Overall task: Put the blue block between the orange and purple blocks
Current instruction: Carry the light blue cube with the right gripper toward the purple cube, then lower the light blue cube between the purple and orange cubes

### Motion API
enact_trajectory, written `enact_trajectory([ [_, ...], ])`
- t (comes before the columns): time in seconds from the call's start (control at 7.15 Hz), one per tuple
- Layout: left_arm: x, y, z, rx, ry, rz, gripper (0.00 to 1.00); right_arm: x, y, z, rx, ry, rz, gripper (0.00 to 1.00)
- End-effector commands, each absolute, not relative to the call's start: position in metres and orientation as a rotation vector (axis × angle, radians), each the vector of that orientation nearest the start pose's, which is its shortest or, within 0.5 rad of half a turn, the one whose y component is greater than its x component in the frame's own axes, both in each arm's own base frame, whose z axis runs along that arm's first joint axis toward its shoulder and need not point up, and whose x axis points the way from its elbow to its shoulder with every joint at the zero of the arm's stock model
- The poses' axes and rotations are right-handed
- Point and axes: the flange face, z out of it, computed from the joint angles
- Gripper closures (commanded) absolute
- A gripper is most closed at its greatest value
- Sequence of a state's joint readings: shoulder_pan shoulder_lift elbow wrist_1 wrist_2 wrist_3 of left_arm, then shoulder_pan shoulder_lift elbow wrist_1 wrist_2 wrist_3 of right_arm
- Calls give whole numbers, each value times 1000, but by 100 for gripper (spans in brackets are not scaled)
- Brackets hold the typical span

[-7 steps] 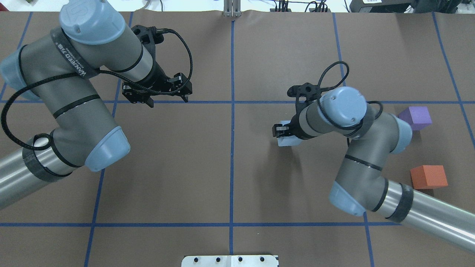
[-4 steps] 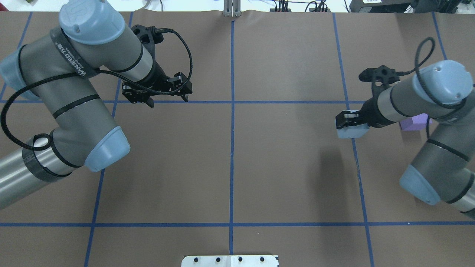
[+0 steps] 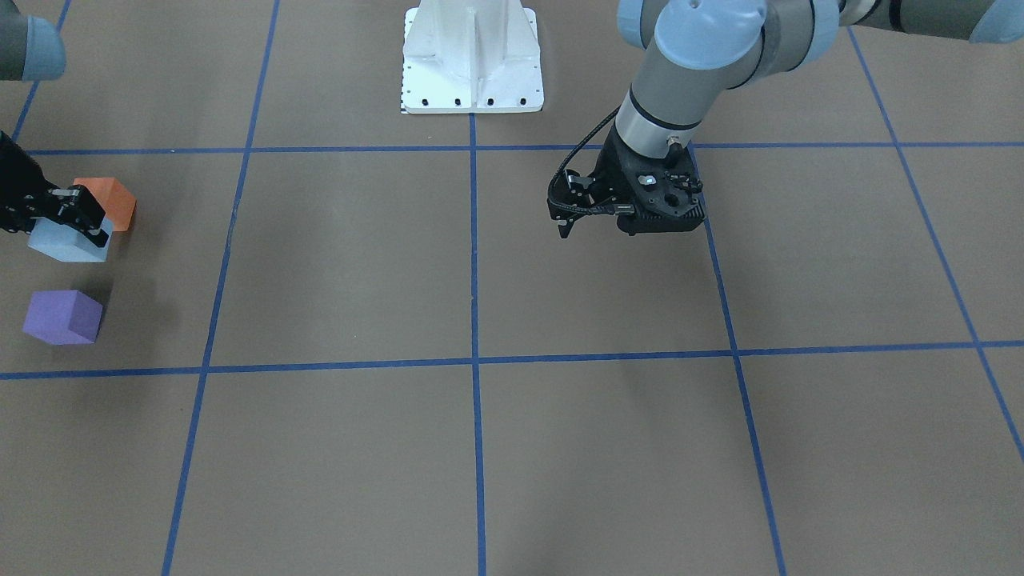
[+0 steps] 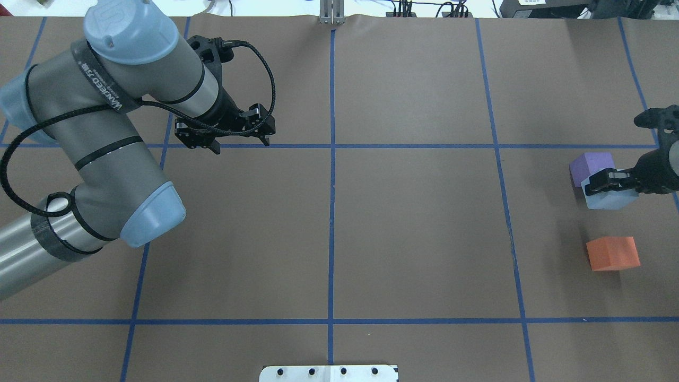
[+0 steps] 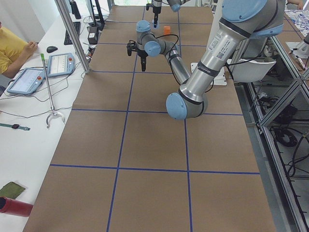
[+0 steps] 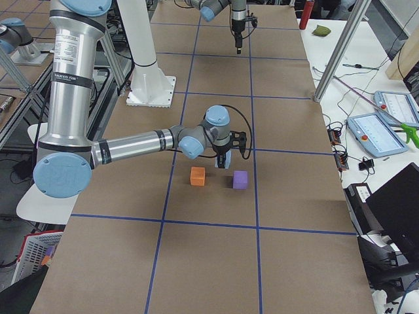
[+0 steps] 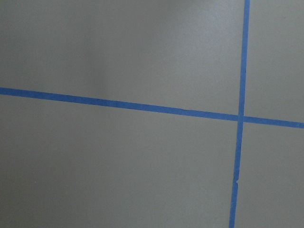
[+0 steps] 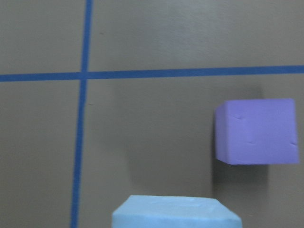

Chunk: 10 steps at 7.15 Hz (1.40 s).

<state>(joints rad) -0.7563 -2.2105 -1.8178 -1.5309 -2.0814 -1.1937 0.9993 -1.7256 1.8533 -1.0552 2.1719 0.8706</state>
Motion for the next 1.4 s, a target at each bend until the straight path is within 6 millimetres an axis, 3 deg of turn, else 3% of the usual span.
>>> enact_trajectory([
  [0.0, 402, -496, 182, 40, 955, -141, 0, -184, -428, 571, 43, -824, 109, 100],
  [0.28, 403, -494, 181, 37, 956, -152, 0, -196, -446, 586, 24, -810, 116, 100],
  [0.84, 404, -493, 175, 30, 963, -172, 0, -217, -431, 598, -12, -798, 70, 100],
  [1.26, 404, -494, 175, 30, 963, -173, 0, -220, -428, 604, -19, -788, 57, 100],
])
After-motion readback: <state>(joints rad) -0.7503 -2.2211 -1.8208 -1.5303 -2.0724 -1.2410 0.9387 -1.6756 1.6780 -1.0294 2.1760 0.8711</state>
